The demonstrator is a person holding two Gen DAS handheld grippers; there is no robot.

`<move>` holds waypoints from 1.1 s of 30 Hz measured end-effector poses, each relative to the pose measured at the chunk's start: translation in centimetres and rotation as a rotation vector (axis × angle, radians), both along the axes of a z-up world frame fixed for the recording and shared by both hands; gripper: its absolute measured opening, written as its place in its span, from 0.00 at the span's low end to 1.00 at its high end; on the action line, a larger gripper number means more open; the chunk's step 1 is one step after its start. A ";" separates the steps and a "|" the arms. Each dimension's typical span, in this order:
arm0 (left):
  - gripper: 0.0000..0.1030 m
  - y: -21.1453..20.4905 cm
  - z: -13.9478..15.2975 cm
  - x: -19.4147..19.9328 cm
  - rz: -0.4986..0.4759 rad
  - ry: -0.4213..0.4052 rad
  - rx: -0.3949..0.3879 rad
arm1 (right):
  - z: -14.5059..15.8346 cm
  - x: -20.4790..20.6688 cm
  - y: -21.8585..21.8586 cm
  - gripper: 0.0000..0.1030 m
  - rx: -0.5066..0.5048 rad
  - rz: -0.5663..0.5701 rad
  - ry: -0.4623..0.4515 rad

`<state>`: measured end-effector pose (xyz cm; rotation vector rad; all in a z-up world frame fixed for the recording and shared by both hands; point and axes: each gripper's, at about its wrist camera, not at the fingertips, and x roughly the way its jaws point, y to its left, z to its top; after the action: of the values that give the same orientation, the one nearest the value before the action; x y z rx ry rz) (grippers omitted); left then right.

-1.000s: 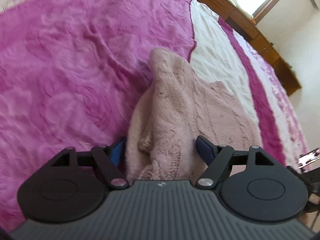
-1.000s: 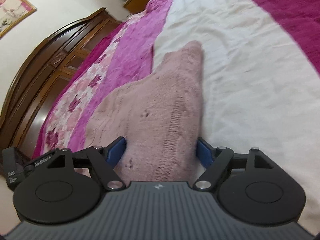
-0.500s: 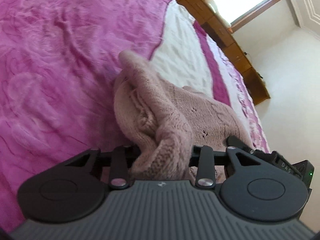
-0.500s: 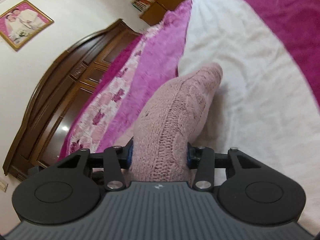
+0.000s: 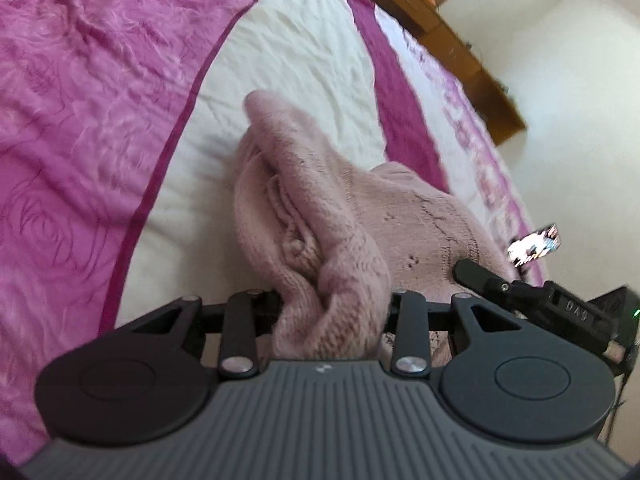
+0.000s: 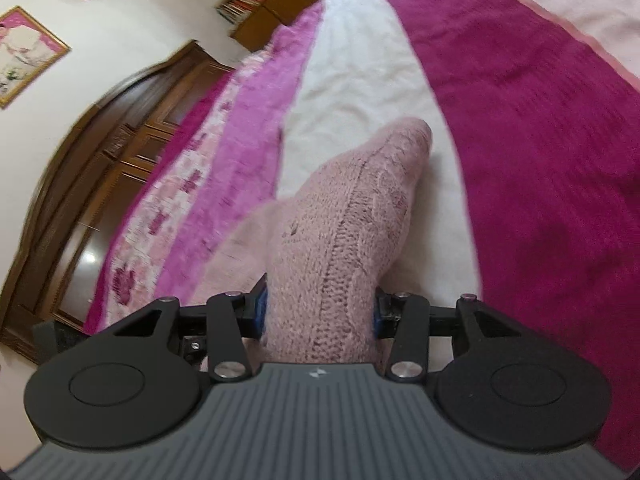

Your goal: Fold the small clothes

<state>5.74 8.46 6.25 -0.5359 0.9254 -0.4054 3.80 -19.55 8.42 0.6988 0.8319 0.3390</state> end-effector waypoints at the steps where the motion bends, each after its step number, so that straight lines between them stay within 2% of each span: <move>1: 0.36 -0.2 -0.3 -0.3 0.000 0.002 0.032 | -0.7 -0.3 0.0 0.49 -0.015 -0.003 0.022; 4: 0.37 -0.2 -1.5 -1.0 0.006 0.015 0.085 | -2.7 -0.9 0.3 0.51 -0.071 -0.011 0.068; 6: 0.38 -0.3 -1.8 -1.1 0.004 0.008 0.103 | -3.4 -1.2 0.8 0.52 -0.126 -0.007 0.060; 9: 0.39 -0.7 -1.2 -1.6 -0.001 -0.008 0.145 | -3.7 -1.7 0.8 0.57 -0.141 -0.017 0.051; 16: 0.44 -1.8 0.8 -3.3 0.006 -0.078 0.303 | -1.5 -3.7 1.2 0.69 -0.266 -0.038 0.006; 19: 0.50 -2.5 1.6 -4.4 0.018 -0.108 0.401 | -0.4 -5.3 1.6 0.72 -0.328 -0.053 -0.015; 21: 0.58 -3.1 2.2 -5.2 0.022 -0.135 0.462 | 0.1 -6.4 1.9 0.74 -0.354 -0.054 -0.028; 23: 0.61 -3.8 2.7 -6.2 0.027 -0.160 0.513 | 0.6 -7.6 2.3 0.75 -0.372 -0.049 -0.044; 27: 0.61 -5.0 2.6 -7.9 0.023 -0.163 0.561 | 1.1 -9.9 3.2 0.80 -0.414 -0.059 -0.074; 33: 0.61 -6.3 1.2 -9.6 0.046 -0.139 0.594 | 0.5 -12.3 4.6 0.82 -0.436 -0.052 -0.074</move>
<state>-3.89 2.16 7.48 0.0147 0.8468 -0.1102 -8.46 -14.99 8.96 0.2981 0.7821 0.1277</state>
